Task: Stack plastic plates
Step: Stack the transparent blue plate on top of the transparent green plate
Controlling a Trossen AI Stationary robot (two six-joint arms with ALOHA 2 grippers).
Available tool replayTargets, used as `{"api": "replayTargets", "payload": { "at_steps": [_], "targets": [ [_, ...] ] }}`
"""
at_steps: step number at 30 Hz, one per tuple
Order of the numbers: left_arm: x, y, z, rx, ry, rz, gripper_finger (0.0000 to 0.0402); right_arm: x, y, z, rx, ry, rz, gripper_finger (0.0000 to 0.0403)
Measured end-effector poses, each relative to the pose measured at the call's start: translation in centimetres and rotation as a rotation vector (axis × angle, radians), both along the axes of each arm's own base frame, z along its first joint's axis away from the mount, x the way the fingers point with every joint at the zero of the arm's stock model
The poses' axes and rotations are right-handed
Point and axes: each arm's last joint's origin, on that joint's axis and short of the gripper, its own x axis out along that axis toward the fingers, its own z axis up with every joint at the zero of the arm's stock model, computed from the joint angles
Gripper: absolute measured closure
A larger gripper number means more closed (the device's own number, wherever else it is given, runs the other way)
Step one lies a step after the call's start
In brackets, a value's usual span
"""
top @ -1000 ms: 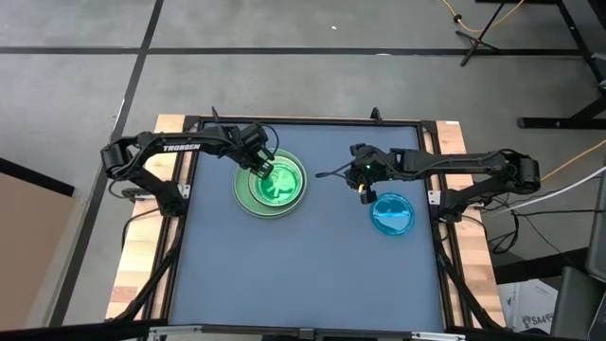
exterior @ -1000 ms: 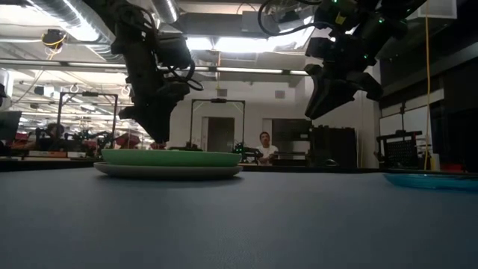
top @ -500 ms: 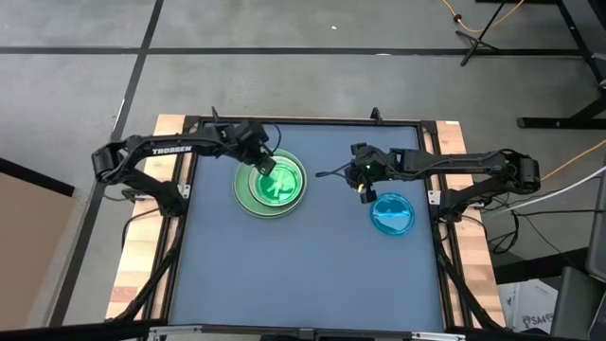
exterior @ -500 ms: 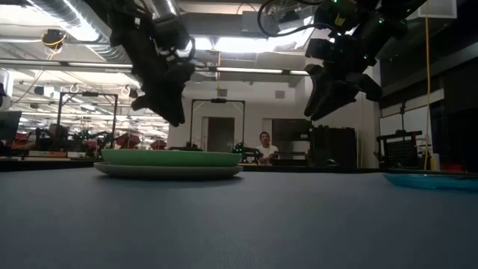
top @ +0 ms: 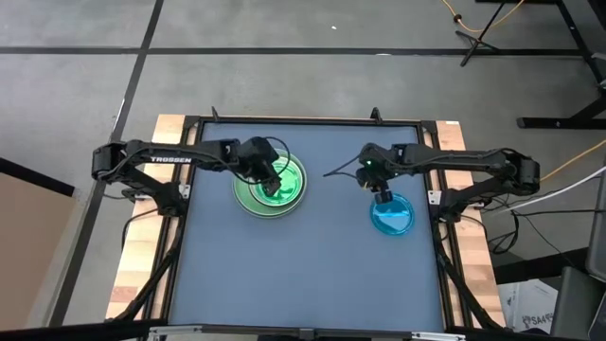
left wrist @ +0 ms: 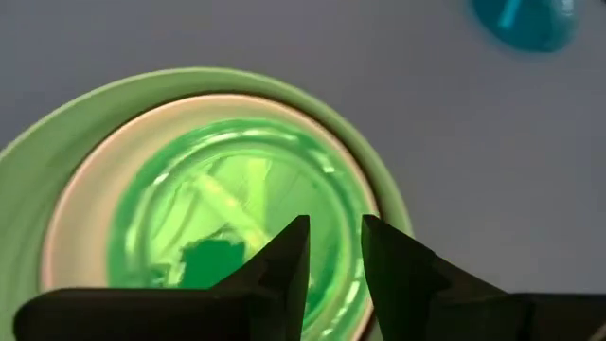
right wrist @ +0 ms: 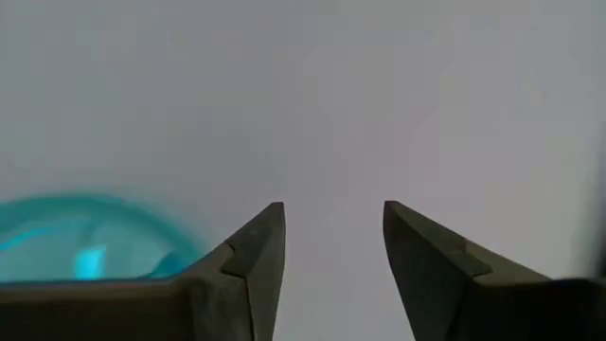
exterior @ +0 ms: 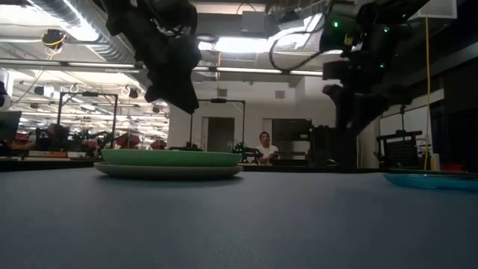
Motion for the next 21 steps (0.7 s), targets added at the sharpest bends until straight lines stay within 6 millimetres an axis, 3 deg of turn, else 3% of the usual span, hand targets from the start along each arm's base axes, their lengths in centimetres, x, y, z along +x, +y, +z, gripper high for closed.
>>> {"api": "replayTargets", "payload": {
  "at_steps": [9,21],
  "targets": [
    [0.7,-1.8,0.2,0.017,-0.033,-0.058,0.031,-1.8,-1.8,-0.6,0.22,0.067,0.081,0.0237],
    [1.1,-4.1,0.2,0.036,-0.03,-0.125,0.031,-0.7,-2.2,-3.5,0.258,0.19,0.146,0.0238]
  ]
}}
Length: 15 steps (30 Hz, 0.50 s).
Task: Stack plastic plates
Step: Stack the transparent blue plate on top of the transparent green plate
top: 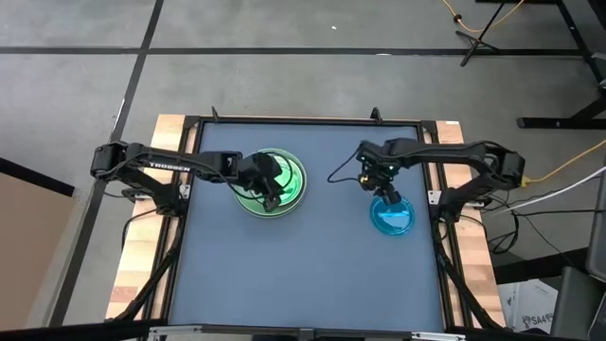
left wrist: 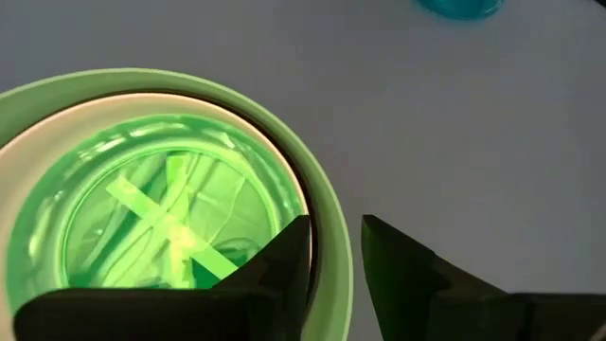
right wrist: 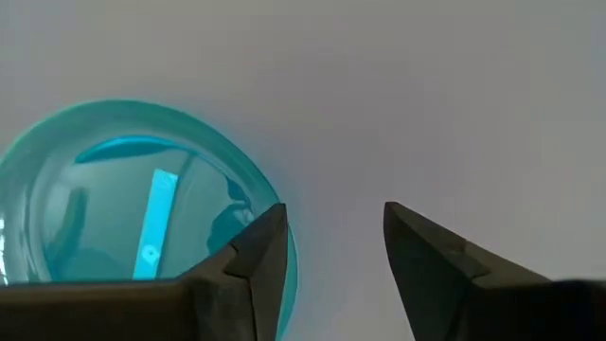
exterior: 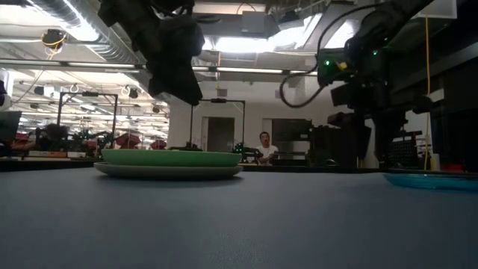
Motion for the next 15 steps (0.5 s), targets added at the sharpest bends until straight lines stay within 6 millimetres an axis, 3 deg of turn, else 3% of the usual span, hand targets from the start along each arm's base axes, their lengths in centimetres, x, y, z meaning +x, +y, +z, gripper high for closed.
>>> {"api": "replayTargets", "payload": {
  "at_steps": [15],
  "targets": [
    [0.1,-1.6,0.0,0.037,0.003,-0.022,0.031,0.0,0.0,-2.8,0.072,0.165,0.056,0.0238]
  ]
}}
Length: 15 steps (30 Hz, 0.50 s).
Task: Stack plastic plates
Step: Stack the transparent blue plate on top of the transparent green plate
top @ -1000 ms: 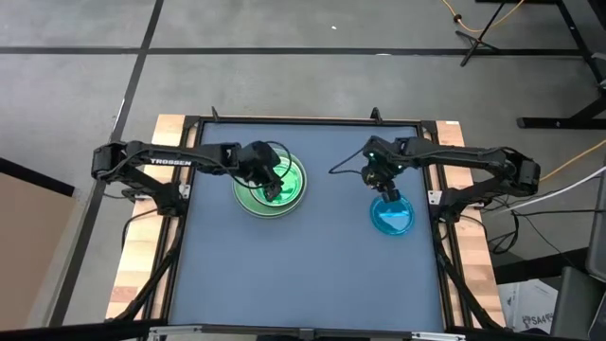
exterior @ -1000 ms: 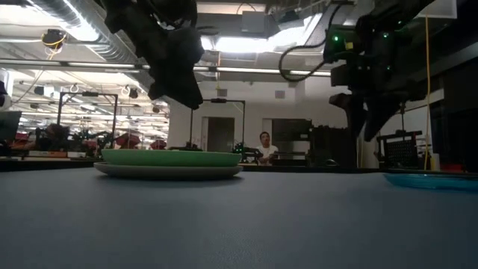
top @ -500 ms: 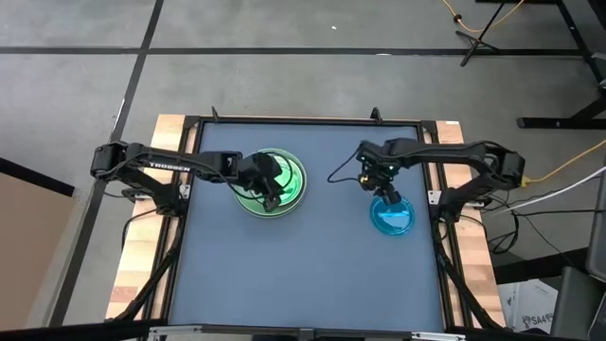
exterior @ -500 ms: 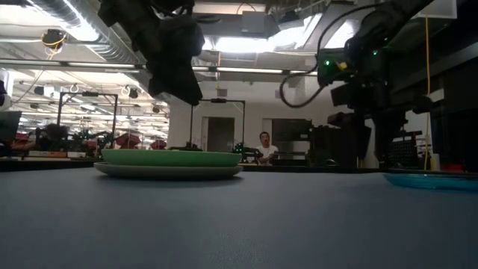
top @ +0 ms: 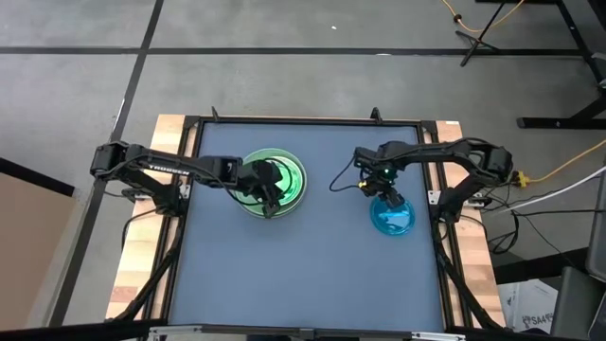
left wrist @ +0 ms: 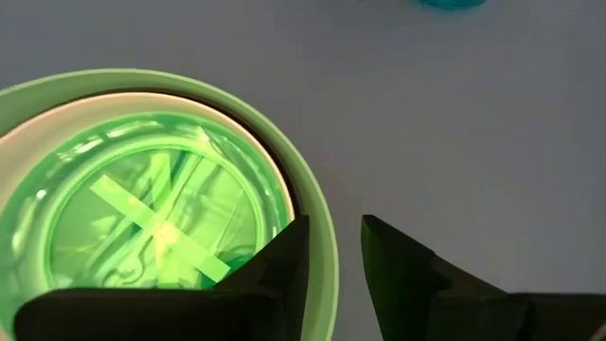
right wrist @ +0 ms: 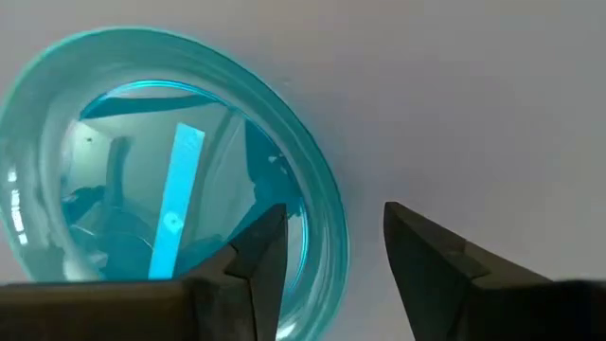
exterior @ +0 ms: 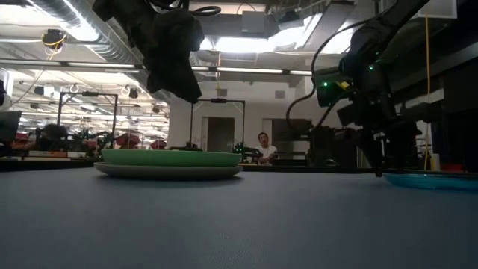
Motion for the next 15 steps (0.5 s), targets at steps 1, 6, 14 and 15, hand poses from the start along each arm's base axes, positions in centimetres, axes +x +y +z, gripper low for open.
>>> {"api": "replayTargets", "payload": {
  "at_steps": [1,6,14,15],
  "targets": [
    [0.0,0.0,0.0,0.008,0.0,0.004,0.031,-0.1,0.0,-0.2,-0.001,-0.001,0.0,0.0238],
    [0.0,-0.2,0.0,0.032,0.001,0.018,0.031,-0.7,0.3,-1.3,0.002,0.004,0.0,0.0238],
    [0.0,-0.2,0.0,0.032,0.001,0.018,0.031,-1.0,0.4,-1.6,0.004,0.01,0.001,0.0263],
    [0.0,-0.2,0.0,0.032,0.001,0.018,0.031,-1.0,0.4,-1.6,0.0,0.007,0.001,0.0273]
  ]
}}
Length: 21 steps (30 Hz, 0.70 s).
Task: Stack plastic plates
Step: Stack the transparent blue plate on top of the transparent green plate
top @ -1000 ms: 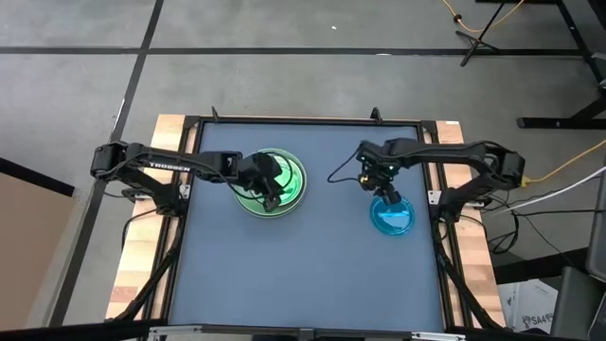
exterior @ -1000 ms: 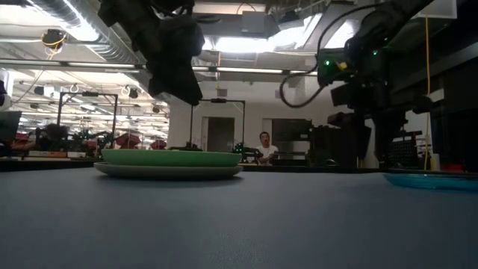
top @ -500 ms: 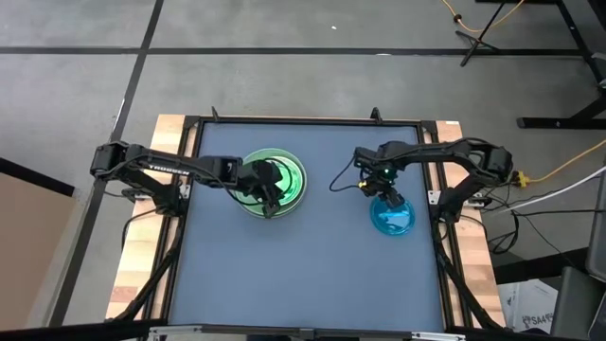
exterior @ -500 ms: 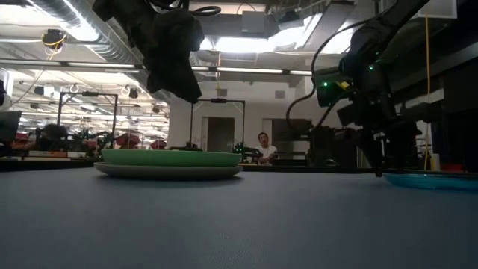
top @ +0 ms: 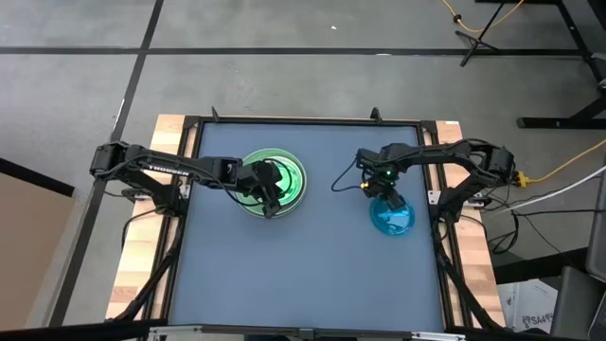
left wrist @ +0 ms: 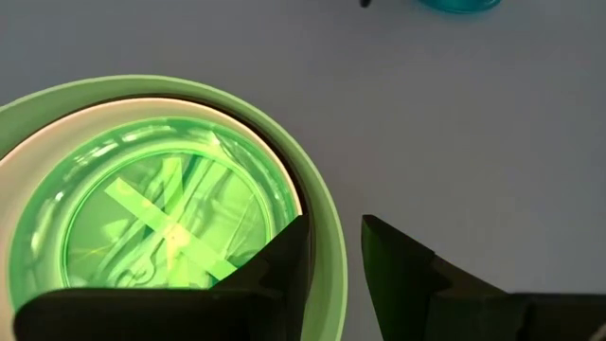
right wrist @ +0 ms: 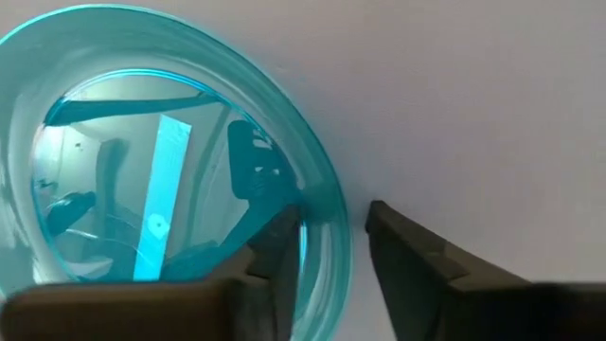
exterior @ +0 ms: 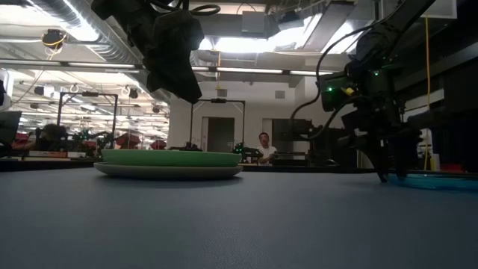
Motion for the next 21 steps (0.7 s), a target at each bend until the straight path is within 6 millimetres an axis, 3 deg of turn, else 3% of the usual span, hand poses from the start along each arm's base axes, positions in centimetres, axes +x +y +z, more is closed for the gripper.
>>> {"api": "replayTargets", "payload": {
  "at_steps": [12,21],
  "targets": [
    [0.0,0.0,0.0,0.0,0.0,0.0,0.031,0.28,-0.14,-0.1,-0.019,-0.026,-0.012,0.0392],
    [0.0,0.0,0.0,0.001,0.001,-0.002,0.031,0.58,-0.26,0.28,-0.018,-0.029,-0.014,0.0401]
  ]
}}
